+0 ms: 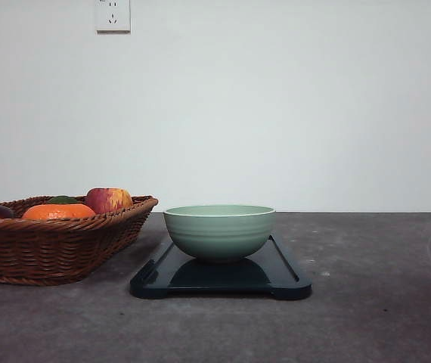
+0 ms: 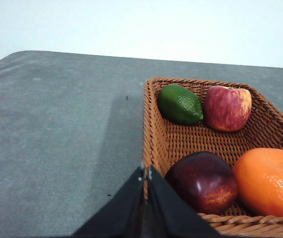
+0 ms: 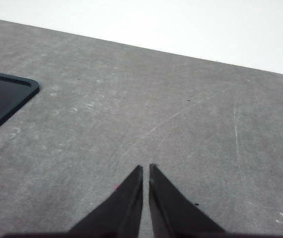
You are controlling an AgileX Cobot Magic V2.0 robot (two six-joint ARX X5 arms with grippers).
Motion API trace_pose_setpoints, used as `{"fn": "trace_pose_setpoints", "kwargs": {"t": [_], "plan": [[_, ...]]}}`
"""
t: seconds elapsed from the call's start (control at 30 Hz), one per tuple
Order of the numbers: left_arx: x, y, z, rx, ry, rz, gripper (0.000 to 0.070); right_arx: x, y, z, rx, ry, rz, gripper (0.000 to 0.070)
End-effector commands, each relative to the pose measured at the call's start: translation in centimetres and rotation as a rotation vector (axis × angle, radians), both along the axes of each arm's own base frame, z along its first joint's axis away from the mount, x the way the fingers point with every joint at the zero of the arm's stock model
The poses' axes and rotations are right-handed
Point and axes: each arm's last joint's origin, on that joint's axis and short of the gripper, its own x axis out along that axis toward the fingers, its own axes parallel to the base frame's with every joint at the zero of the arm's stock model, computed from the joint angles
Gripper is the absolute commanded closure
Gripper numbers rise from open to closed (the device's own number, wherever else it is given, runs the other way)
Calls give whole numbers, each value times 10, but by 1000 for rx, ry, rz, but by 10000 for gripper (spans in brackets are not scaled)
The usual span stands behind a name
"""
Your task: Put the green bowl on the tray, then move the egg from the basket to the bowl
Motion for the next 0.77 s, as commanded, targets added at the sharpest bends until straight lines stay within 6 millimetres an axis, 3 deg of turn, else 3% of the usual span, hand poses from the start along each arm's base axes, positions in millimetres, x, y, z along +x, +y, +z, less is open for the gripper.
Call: {"fn": "trace_pose_setpoints", "kwargs": {"t": [0.0,0.73], "plan": [[1,0,-5,7,5,5,700,0,0,0,13,-8,-3,685],[1,0,-5,7,5,5,700,0,0,0,13,-8,-3,685]]}}
